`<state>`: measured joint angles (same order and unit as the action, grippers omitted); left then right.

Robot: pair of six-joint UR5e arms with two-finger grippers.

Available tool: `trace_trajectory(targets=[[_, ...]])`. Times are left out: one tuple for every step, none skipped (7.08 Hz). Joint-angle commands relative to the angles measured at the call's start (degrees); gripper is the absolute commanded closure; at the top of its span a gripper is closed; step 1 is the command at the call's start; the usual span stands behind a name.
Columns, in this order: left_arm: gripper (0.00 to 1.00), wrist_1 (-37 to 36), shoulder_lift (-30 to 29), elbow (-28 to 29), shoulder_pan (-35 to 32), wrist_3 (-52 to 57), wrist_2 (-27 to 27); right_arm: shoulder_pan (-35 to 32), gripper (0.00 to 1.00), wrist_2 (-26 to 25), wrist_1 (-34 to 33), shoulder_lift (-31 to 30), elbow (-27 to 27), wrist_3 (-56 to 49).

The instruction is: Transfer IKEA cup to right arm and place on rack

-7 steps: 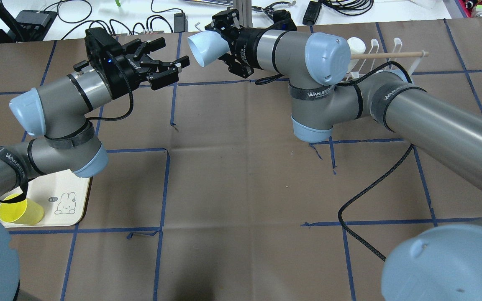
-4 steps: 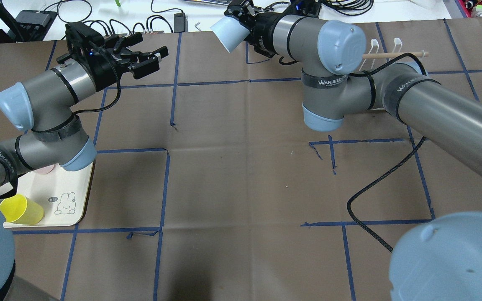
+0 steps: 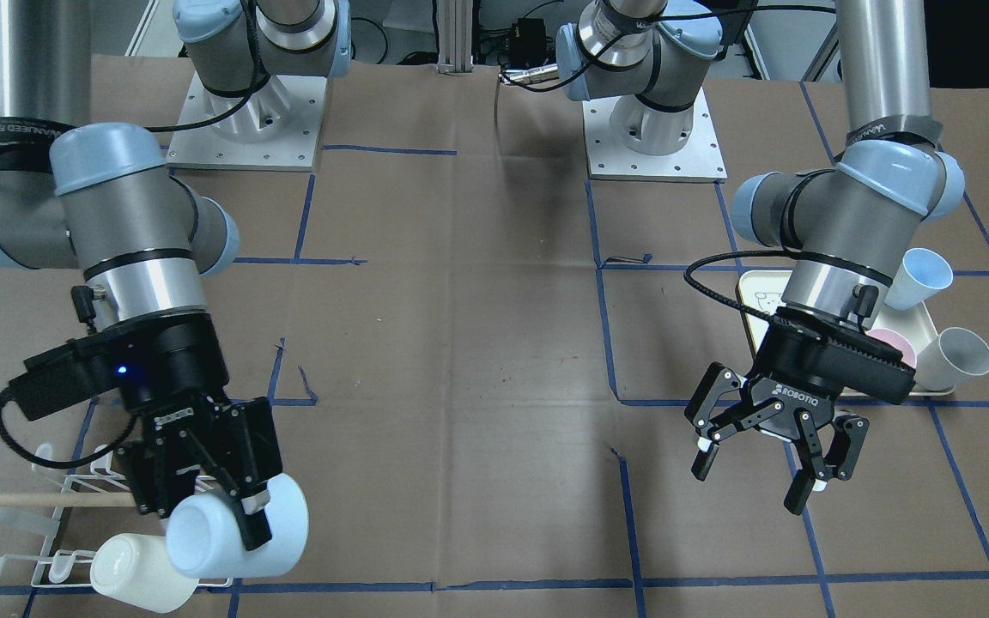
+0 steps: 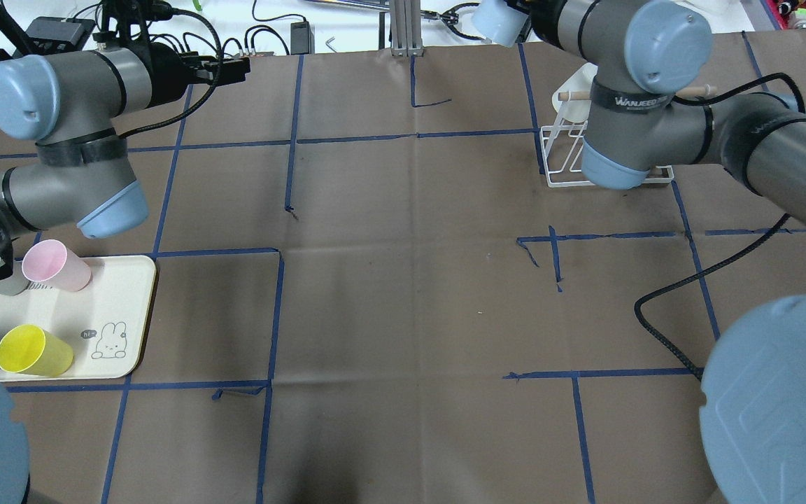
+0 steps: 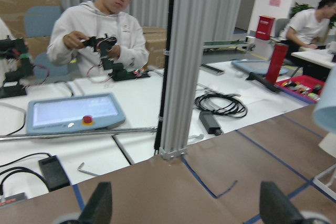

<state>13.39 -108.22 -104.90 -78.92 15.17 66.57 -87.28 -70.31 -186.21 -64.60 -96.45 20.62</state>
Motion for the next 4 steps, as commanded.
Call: trace_trajectory(targets=[[0.01,25.58,6.24,3.19,-5.6,-0.23,18.07,6.05,0.62,-0.61,-0.03,-0.62,1.87,-21.22],[0.01,40.25,9.4,5.74,-7.46,-1.01,23.81,8.85,0.62,-0.44,-0.03,-0.27,2.49,-27.41],[0.01,53.71,12.57,8.37,-7.65,-2.33,24.65,12.28,0.62,0.0,-0.03,0.52,2.5,-30.34],[0.01,64.29,15.82,11.1,-7.56,-2.86,24.4,14.92,0.62,0.18,0.14,1.48,2.33,-32.46]])
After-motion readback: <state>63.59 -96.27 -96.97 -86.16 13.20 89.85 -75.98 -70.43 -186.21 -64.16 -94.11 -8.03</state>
